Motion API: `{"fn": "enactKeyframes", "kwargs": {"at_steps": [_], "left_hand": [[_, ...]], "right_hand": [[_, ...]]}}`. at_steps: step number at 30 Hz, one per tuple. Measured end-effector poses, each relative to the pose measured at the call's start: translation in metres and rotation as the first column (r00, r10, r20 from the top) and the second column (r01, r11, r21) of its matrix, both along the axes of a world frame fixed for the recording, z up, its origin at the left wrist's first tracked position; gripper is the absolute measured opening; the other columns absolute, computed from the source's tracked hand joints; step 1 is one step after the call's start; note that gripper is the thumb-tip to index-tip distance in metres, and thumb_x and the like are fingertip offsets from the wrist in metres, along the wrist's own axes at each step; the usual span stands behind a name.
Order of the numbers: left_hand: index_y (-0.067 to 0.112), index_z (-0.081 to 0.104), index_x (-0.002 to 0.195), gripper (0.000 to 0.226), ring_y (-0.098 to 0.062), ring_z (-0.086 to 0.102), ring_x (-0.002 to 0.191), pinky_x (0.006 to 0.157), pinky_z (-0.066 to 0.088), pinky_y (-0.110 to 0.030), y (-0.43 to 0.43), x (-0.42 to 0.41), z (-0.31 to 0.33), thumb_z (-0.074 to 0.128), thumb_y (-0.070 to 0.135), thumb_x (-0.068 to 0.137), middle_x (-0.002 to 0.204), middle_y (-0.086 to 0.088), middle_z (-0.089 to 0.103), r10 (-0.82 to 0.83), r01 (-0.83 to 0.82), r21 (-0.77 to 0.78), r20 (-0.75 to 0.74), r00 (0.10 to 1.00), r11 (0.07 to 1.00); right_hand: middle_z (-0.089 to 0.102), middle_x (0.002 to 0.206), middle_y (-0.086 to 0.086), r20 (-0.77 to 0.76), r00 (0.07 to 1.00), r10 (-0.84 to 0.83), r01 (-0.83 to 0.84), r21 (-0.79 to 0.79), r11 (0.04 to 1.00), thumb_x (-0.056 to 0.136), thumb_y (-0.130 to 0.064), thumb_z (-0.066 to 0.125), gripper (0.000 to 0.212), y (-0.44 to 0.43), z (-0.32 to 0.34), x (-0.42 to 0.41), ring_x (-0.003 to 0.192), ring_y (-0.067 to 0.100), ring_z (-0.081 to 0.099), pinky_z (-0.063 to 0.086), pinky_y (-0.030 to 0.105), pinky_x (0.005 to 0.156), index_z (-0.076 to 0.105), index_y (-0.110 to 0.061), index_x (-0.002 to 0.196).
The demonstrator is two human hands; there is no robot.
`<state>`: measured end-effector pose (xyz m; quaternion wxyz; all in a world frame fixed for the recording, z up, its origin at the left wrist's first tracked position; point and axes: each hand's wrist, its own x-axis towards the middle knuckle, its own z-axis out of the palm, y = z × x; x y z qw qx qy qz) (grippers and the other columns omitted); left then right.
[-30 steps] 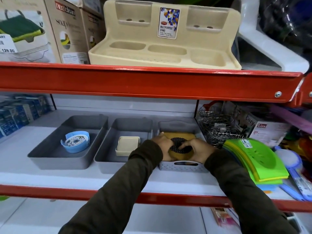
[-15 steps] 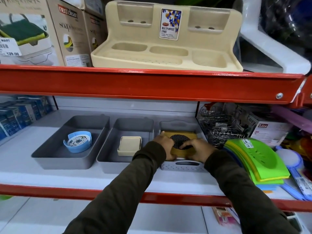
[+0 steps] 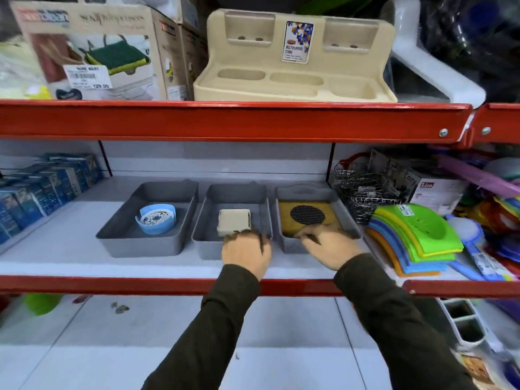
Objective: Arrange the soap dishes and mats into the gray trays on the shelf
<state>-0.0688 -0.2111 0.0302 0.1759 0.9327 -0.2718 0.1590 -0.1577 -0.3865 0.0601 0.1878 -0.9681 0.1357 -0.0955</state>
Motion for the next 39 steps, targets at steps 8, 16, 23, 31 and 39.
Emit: {"fn": "enactKeyframes", "kwargs": {"at_steps": [8,16,23,31,39], "left_hand": [[0.020,0.054,0.126,0.042,-0.025,0.058,0.113,0.103,0.037,-0.036,0.046,-0.054,-0.006,0.040,0.023,0.086,0.123,-0.004,0.064,-0.208,0.201,0.115,0.054,0.977,0.973],[0.017,0.039,0.147,0.062,-0.025,0.042,0.138,0.124,0.019,-0.044,0.078,-0.053,0.006,0.045,0.020,0.085,0.148,-0.007,0.047,-0.198,0.197,0.015,0.047,0.979,0.980],[0.008,0.038,0.147,0.060,-0.038,0.038,0.139,0.120,0.027,-0.044,0.171,0.043,0.031,0.051,0.019,0.090,0.152,-0.019,0.039,0.209,-0.161,0.250,-0.178,0.962,0.955],[0.019,0.046,0.142,0.062,-0.036,0.042,0.129,0.110,0.042,-0.044,0.184,0.003,0.012,0.047,0.004,0.082,0.143,-0.011,0.047,0.061,-0.046,0.086,-0.178,0.982,0.995],[0.020,0.041,0.146,0.063,-0.035,0.040,0.136,0.114,0.038,-0.043,0.191,-0.014,0.029,0.048,0.008,0.085,0.148,-0.011,0.043,0.011,0.037,0.162,-0.285,0.959,0.986]], "right_hand": [[0.066,0.123,-0.006,0.090,0.991,-0.096,0.112,-0.193,0.975,0.086,-0.036,0.044,0.038,0.062,-0.015,-0.055,0.117,0.022,0.054,0.037,0.041,0.096,0.062,-0.034,0.119],[0.055,0.139,-0.002,0.087,0.990,-0.114,0.127,-0.156,0.980,0.090,-0.035,0.045,0.047,0.087,-0.012,-0.075,0.132,0.024,0.044,0.025,0.050,0.117,0.049,-0.030,0.136],[0.050,0.144,-0.004,0.052,0.992,0.113,-0.101,-0.200,0.975,0.090,-0.031,0.043,0.053,0.145,-0.007,-0.049,0.136,0.020,0.041,0.020,0.043,0.117,0.042,-0.029,0.143],[0.052,0.139,0.001,0.048,0.995,0.092,-0.087,-0.111,0.990,0.089,-0.024,0.046,0.053,0.159,-0.012,-0.044,0.129,0.023,0.043,0.040,0.039,0.108,0.045,-0.025,0.142],[0.041,0.151,0.002,0.012,0.994,0.112,-0.110,-0.086,0.990,0.093,-0.021,0.048,0.055,0.166,0.000,-0.054,0.139,0.022,0.038,0.035,0.037,0.115,0.038,-0.022,0.147]]}}
